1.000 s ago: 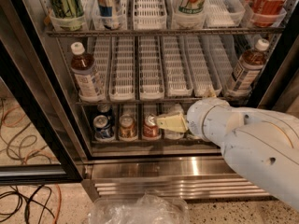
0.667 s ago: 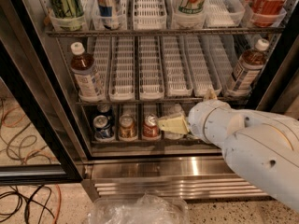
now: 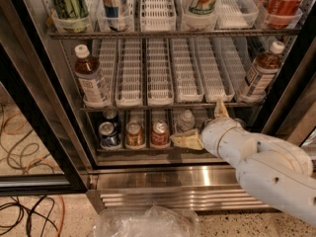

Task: Pick 7up can from top shelf of fridge

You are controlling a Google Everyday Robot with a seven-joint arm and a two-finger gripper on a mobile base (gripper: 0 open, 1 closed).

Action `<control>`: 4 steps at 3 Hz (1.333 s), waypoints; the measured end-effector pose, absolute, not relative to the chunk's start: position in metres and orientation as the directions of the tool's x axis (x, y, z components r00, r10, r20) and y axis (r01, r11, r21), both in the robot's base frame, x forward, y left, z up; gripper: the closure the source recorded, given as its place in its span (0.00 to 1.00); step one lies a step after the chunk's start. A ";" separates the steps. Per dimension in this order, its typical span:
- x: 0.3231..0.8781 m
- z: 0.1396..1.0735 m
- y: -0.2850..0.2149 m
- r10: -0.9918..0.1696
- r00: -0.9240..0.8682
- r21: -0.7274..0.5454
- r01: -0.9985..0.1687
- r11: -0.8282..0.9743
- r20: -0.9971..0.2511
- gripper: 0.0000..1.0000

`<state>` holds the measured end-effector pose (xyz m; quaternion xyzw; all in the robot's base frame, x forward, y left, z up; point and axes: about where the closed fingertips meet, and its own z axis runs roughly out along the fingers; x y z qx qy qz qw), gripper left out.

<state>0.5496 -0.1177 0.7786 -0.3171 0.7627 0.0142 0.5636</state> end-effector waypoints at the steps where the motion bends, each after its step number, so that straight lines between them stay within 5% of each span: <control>1: 0.578 0.753 -0.085 -0.438 -0.012 -0.361 -0.546 0.756 -0.899 0.00; 4: 0.572 0.749 -0.076 -0.447 0.066 -0.404 -0.562 0.722 -0.892 0.00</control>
Offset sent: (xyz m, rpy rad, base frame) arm 0.0249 0.0285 -0.0240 0.0393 -0.0945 0.0948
